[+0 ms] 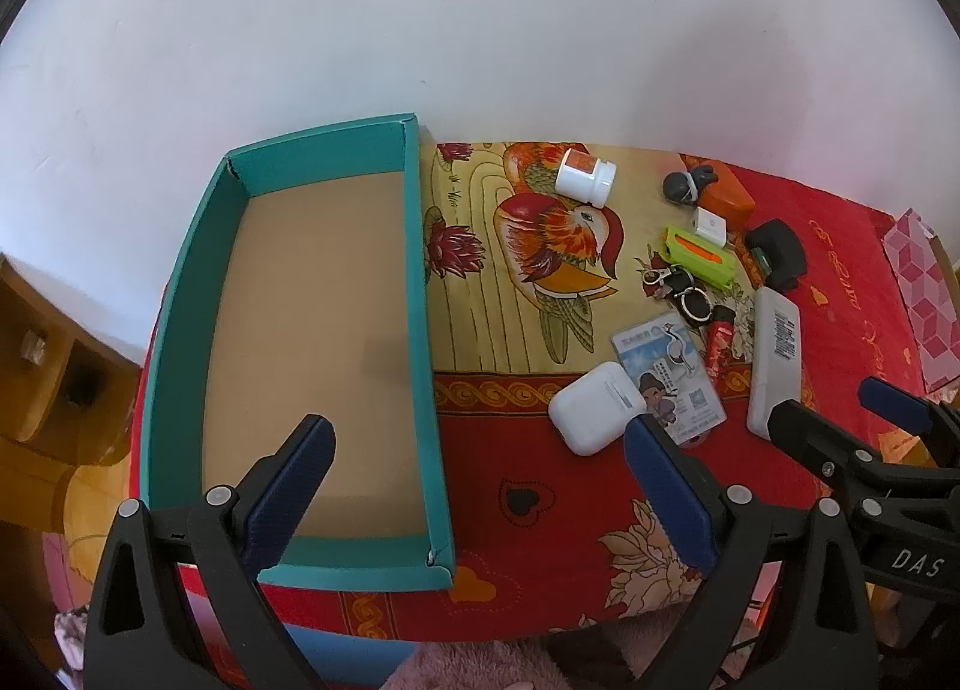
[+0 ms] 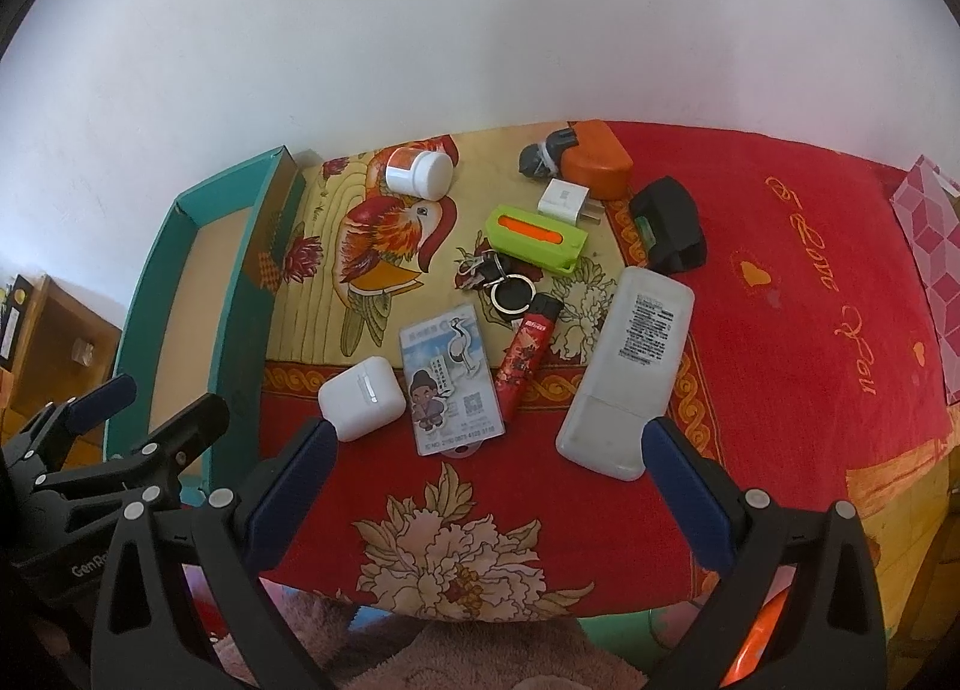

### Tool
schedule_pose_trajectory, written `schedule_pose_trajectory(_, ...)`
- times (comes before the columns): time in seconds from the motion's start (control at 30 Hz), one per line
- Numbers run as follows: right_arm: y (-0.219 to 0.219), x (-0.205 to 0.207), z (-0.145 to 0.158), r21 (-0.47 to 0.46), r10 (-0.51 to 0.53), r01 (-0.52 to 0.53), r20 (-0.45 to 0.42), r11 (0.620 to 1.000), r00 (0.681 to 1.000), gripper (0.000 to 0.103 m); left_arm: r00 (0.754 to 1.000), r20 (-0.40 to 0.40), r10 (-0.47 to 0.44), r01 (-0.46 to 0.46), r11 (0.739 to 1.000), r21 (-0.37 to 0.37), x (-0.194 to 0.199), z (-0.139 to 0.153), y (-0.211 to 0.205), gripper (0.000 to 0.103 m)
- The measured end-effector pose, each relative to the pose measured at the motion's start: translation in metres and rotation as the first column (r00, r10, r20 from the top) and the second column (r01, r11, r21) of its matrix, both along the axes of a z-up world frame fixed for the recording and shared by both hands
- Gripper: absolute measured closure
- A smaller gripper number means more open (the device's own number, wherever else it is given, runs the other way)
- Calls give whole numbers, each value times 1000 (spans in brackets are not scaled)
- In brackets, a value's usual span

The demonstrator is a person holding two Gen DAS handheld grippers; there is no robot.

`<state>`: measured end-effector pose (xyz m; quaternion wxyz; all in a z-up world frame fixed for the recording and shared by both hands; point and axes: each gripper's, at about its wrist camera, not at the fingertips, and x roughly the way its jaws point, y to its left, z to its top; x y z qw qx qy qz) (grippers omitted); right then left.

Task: Organize objects
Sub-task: 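Move the right tool toward the white jar while the left tool approaches the tray rim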

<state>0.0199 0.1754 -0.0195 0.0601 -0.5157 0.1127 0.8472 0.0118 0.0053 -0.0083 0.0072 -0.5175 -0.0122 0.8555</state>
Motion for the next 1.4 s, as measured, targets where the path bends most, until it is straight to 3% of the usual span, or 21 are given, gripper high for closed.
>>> schedule_pose_trajectory(0.93, 22, -36, -23, 6, 8, -8, 47, 1000, 999, 0, 998, 49, 34, -32, 999, -37, -32, -17, -12, 3)
schedule_pose_trajectory(1.4, 4, -116, -46, 44, 153, -156, 53, 987, 987, 0, 994, 80, 78, -74, 996, -48, -41, -32, -33, 3)
